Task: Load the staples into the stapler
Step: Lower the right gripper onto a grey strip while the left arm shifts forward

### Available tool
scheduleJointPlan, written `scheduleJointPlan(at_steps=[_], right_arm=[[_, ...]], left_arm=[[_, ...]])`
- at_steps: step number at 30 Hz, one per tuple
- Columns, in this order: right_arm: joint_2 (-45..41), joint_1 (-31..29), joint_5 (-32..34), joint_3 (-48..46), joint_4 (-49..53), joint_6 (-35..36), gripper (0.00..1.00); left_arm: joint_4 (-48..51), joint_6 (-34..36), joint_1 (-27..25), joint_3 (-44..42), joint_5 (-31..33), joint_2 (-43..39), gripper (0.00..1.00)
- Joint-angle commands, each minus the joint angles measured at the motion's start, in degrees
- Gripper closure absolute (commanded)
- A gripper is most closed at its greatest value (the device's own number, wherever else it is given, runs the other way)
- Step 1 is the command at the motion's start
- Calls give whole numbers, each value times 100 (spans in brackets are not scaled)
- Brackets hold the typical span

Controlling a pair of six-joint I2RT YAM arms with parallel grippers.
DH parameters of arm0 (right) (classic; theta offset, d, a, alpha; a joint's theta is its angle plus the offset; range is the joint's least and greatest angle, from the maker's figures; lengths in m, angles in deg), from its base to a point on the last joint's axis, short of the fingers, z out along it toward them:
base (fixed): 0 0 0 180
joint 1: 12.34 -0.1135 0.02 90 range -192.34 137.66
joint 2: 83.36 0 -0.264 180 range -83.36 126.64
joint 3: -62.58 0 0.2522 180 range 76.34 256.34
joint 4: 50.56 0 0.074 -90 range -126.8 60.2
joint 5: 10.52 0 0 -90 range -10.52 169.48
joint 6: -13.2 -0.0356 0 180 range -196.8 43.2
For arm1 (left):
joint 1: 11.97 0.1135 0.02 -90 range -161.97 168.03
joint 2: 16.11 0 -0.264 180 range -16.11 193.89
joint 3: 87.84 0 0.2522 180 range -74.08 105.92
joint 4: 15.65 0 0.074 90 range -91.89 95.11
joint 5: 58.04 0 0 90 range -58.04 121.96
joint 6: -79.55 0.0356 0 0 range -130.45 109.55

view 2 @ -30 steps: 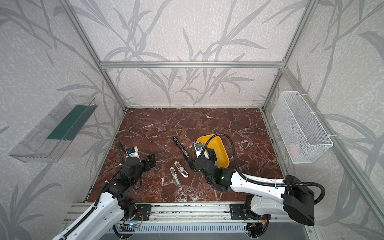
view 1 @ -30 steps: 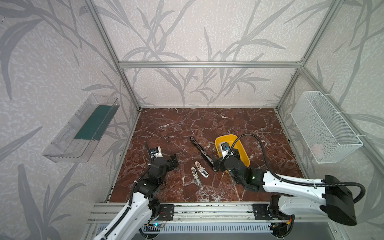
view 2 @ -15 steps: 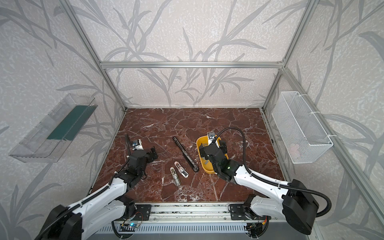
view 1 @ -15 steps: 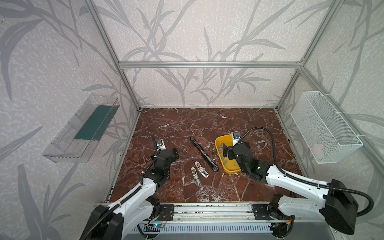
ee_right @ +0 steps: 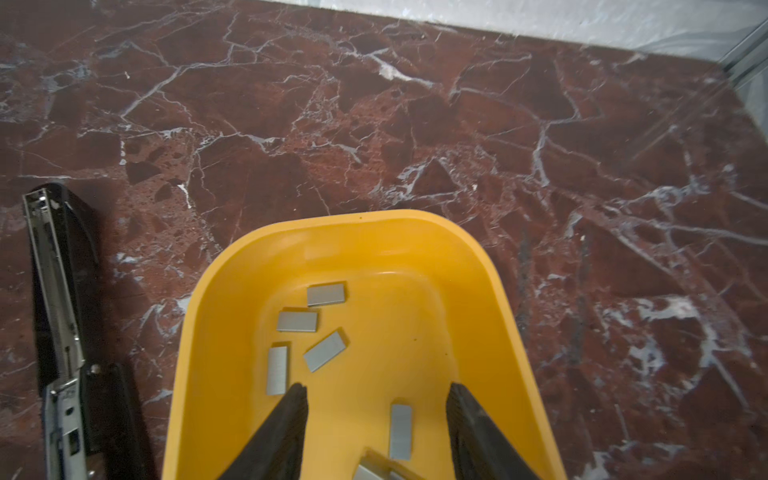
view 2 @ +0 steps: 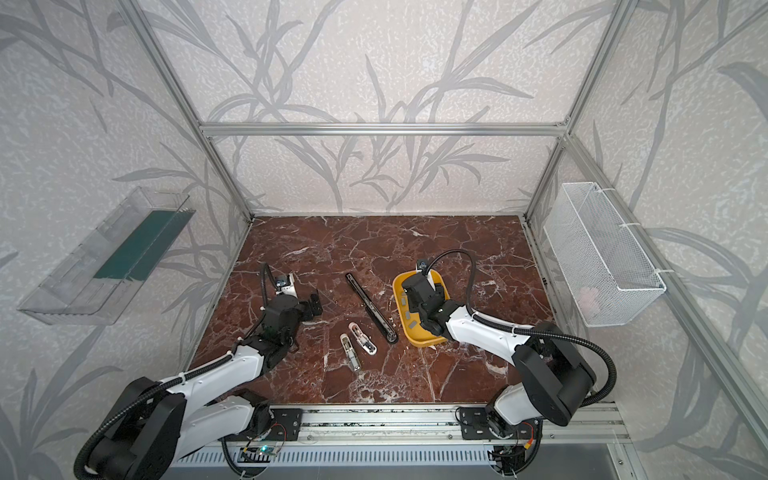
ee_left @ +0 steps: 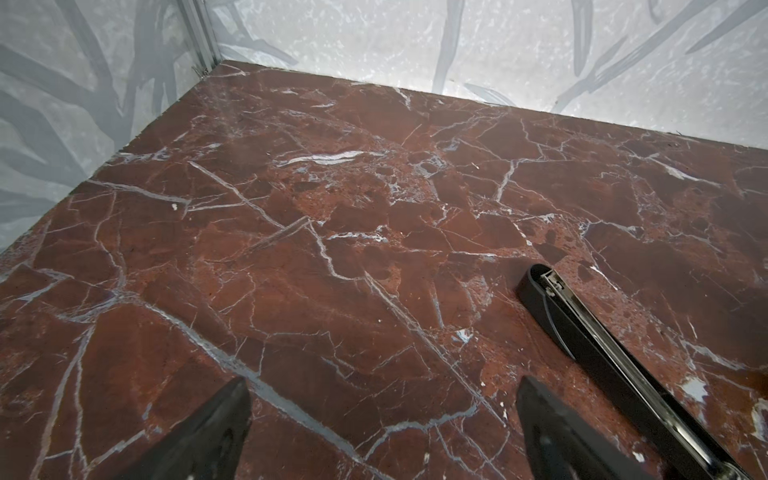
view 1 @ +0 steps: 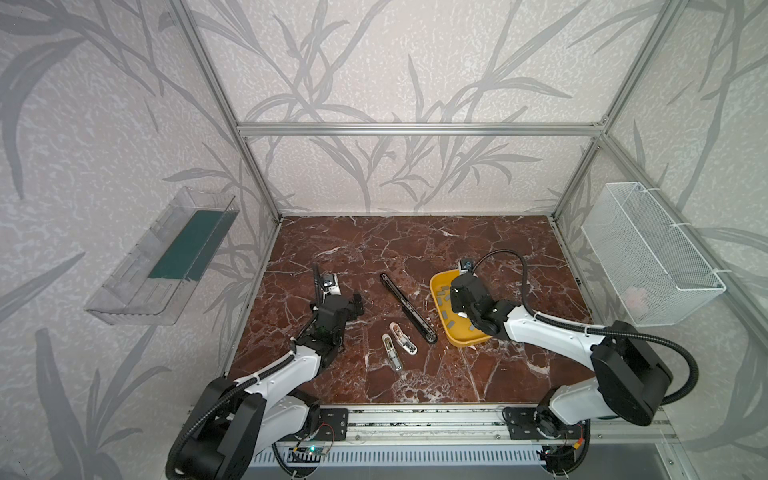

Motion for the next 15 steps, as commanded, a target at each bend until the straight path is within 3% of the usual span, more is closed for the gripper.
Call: scheduleJointPlan(at_steps=[1,7,15], right_arm=[[294,65,-256,299,197,-334,47],[985,247,-433,700,279,-385,50],[1694,271,-397,1103,385,-278,52]], left_arm=[[-84,70,25,103,-107,75,1],[-249,366,16,214,-568,385,1],[-32,377,16,441,-561,616,1]])
